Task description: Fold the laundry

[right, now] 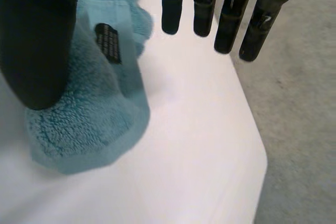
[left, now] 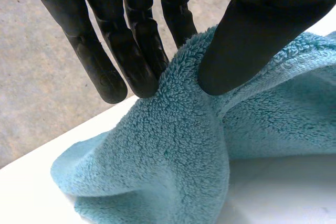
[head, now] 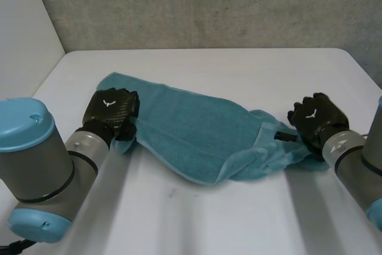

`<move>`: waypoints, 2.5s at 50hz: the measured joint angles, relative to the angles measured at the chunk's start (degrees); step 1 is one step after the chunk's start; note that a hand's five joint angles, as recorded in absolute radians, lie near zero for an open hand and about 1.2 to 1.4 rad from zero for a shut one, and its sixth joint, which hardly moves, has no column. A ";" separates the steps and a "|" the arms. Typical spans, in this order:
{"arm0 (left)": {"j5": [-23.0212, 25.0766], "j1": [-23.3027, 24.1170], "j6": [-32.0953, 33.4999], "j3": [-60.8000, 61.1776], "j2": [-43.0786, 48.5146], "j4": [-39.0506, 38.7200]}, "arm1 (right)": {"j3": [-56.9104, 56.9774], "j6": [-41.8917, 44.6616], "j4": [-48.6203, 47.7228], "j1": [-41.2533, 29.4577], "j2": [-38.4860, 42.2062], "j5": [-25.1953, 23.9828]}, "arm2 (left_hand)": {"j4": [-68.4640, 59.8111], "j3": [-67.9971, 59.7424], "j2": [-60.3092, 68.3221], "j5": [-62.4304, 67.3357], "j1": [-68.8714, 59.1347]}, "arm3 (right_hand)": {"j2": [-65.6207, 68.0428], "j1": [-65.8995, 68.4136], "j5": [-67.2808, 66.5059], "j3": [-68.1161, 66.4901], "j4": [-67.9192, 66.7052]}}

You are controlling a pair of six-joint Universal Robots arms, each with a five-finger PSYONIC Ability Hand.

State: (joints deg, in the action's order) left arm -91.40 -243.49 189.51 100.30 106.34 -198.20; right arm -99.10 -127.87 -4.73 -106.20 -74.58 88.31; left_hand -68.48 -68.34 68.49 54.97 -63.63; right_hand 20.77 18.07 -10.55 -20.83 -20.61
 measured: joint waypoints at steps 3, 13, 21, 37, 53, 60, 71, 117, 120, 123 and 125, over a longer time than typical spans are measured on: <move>0.00 0.27 -0.03 0.13 -0.07 0.47 | 0.92 -0.90 0.08 0.52 -1.72 0.20 | 0.00 0.00 0.01 0.00 0.00 | -3.38 -2.76 3.88 3.90 3.87; -0.03 0.58 -0.08 0.81 -0.55 1.53 | 11.00 -15.72 3.77 -0.05 -7.71 -1.34 | 0.00 0.00 0.02 0.00 0.00 | -4.89 -3.25 5.23 5.81 4.15; -0.09 1.21 -0.08 1.67 -1.12 2.59 | 25.75 -25.84 19.90 -0.55 2.36 -12.90 | -0.01 0.00 0.03 0.00 0.00 | -4.70 -3.24 4.70 5.63 4.03; -0.07 0.67 -0.02 2.37 -2.77 2.89 | 40.92 -21.32 41.63 -4.53 23.13 -19.18 | -0.02 0.00 0.03 0.00 0.00 | 0.70 0.93 -1.35 -1.35 -1.45; 0.16 -2.31 0.47 -4.54 0.12 2.36 | 48.57 -19.31 38.56 -4.48 26.25 -16.58 | -0.02 -0.06 0.10 0.00 0.00 | 46.86 37.30 -45.20 -46.78 -47.40; 0.21 -3.53 2.17 -19.70 3.42 1.45 | 59.25 -33.44 15.34 -4.47 22.01 -7.54 | -0.03 -0.13 0.20 0.00 0.00 | 46.87 37.77 -45.52 -46.87 -47.47; 1.82 -7.76 1.56 -34.10 1.42 -14.38 | 45.40 -38.62 -13.98 -4.62 6.26 0.47 | -0.04 -0.16 0.27 0.00 0.00 | 46.87 37.78 -45.52 -46.92 -47.69; 5.68 -3.64 -1.71 2.73 -1.82 7.40 | 23.14 -33.93 2.07 -11.95 -2.02 3.15 | 56.34 55.47 -56.28 -52.15 51.23 | 46.87 37.78 -46.07 -47.20 -47.70; 2.62 -1.98 -4.78 4.09 -3.95 7.46 | 25.46 -34.06 4.39 -13.16 -2.04 4.26 | 56.34 55.48 -56.29 -52.15 51.23 | 46.87 37.78 -46.07 -47.20 -47.70; -0.49 -0.07 -7.61 5.25 -5.34 7.47 | 26.87 -34.45 5.25 -14.21 -2.18 5.41 | 56.34 55.47 -56.29 -52.15 51.23 | 46.87 37.78 -46.07 -47.20 -47.70; -3.53 1.86 -10.14 6.08 -6.10 7.42 | 28.40 -35.29 5.67 -15.37 -2.60 6.83 | 56.34 55.48 -56.29 -52.15 51.23 | 46.87 37.78 -46.07 -47.20 -47.70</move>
State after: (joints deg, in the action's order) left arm -94.93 -241.63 179.36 106.38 100.24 -190.78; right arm -70.71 -163.17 0.94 -121.57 -77.17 95.14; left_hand -12.14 -12.86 12.20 2.82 -12.41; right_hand 67.64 55.85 -56.62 -68.03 -68.31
